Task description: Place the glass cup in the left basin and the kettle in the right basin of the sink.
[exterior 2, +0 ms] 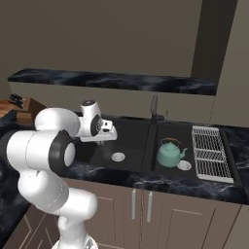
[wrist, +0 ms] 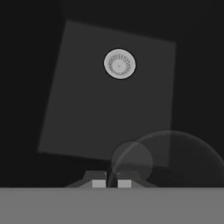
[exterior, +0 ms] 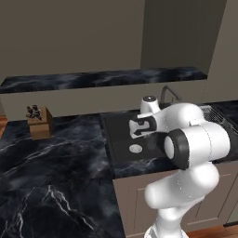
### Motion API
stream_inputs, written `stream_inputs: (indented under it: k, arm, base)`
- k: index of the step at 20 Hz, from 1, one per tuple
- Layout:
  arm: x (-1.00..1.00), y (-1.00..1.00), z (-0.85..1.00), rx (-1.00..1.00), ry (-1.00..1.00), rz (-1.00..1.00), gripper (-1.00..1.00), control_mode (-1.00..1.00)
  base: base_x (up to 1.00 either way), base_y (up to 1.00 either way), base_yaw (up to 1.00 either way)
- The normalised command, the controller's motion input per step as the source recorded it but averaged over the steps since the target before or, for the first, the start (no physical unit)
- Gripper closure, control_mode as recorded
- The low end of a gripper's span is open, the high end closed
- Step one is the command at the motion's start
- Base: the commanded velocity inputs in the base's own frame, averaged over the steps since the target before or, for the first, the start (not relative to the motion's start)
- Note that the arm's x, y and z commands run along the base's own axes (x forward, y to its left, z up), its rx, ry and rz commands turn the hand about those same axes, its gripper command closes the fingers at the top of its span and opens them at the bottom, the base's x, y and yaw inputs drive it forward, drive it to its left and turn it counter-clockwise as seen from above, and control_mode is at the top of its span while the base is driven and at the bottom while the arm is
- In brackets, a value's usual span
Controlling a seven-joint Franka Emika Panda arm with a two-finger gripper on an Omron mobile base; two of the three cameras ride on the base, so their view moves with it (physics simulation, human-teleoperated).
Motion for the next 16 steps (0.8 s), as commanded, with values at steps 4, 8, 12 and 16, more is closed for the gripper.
stream_inputs:
  k: [4, 8, 12, 16]
  arm:
    - [0.29, 0.00, -0.10, -0.01, 0.00, 0.00, 1.00, -1.00]
    - [0.27, 0.00, -0.21, -0.02, 0.00, 0.00, 1.00, -1.00]
    - [0.31, 0.00, -0.24, -0.01, 0.00, 0.00, 1.00, -1.00]
    - [0.34, 0.00, -0.23, -0.01, 0.00, 0.00, 1.00, -1.00]
  base:
    - [0.00, 0.00, 0.00]
    - [0.00, 0.00, 0.00]
    - [0.00, 0.00, 0.00]
    - [0.00, 0.00, 0.00]
